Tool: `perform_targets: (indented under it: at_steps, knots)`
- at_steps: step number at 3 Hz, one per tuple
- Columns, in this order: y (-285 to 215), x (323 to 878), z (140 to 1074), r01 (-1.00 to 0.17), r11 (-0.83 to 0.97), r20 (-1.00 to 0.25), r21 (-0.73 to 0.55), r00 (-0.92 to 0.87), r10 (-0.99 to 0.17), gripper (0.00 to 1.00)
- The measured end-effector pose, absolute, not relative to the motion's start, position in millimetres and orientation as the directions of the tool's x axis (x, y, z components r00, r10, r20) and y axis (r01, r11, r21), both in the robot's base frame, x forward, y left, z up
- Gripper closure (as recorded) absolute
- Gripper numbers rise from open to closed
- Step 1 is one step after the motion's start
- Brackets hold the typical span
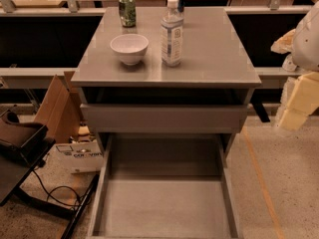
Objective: Place blue plastic bottle into middle drawer
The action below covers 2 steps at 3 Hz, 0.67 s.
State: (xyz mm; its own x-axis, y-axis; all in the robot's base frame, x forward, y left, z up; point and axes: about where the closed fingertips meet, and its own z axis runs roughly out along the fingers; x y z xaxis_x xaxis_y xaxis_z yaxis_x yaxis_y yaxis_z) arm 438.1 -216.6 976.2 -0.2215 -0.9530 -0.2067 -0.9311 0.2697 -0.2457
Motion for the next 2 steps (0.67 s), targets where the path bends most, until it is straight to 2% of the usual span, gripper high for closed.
perform_targets:
  at_steps: [1, 2]
  knots:
    - [-216.3, 437.9, 978.5, -0.925, 0.280, -0.216, -0.258, -0.227, -0.950, 0.00]
    - [-217.6, 462.2, 973.3, -0.896, 0.354, -0.324, -0.267, -0.262, -0.909, 0.00]
